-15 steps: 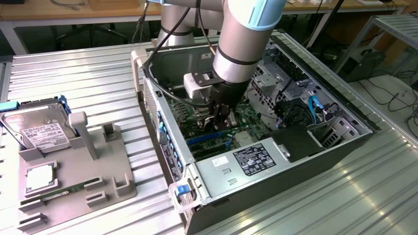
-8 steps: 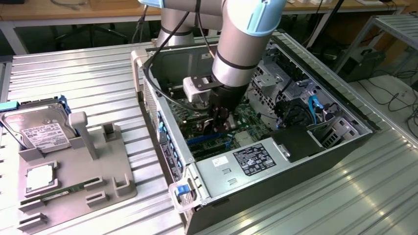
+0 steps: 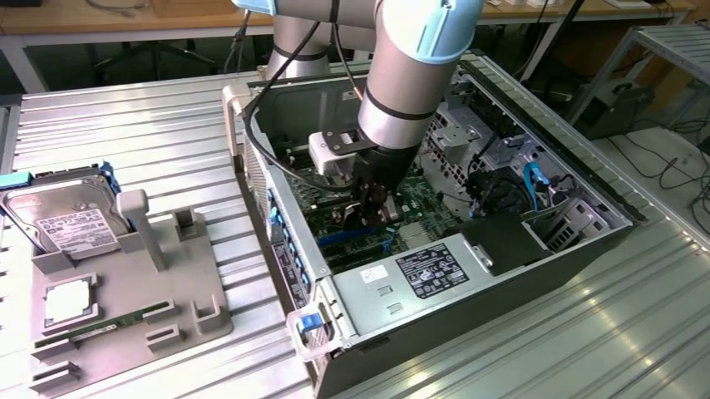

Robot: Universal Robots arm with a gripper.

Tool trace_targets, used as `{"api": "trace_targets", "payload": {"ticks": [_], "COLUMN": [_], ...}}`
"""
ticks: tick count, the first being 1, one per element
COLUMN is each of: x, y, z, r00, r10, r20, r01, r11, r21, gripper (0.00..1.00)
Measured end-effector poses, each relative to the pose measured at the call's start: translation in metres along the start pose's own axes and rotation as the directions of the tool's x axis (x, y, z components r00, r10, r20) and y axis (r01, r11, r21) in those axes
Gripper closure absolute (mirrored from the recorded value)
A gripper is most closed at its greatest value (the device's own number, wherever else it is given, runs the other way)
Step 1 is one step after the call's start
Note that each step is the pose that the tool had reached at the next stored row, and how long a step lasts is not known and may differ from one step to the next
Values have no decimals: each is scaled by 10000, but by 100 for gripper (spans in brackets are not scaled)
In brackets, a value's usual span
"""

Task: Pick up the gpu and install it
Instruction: 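Insert the gpu into the slot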

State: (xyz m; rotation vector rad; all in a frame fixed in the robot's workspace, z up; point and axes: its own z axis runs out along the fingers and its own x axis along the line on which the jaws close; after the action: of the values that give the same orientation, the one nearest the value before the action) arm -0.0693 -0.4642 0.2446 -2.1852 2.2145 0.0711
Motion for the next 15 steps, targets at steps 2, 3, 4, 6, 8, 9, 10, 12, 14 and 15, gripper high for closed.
{"api": "trace_targets", "payload": {"ticks": [2, 3, 4, 6, 8, 9, 10, 12, 14, 15], "x": [0, 0, 1, 7, 10, 12, 18, 49, 59, 58], "y": [0, 0, 1, 3, 2, 4, 6, 12, 17, 19], "z": [2, 4, 11, 27, 32, 33, 34, 32, 34, 34], "r00": [10000, 10000, 10000, 10000, 10000, 10000, 10000, 10000, 10000, 10000], "r10": [0, 0, -1, 1, 1, 1, -1, 0, 1, 0], "r20": [1, 2, 4, 2, 1, 0, 2, 5, 9, 11], "r01": [0, 0, 1, -1, -1, -1, 1, 0, -1, 0], "r11": [10000, 10000, 10000, 10000, 10000, 10000, 10000, 10000, 10000, 10000], "r21": [1, 1, 2, 1, 0, 0, 1, 0, 1, 1], "gripper": [72, 72, 72, 72, 72, 72, 72, 72, 72, 72]}}
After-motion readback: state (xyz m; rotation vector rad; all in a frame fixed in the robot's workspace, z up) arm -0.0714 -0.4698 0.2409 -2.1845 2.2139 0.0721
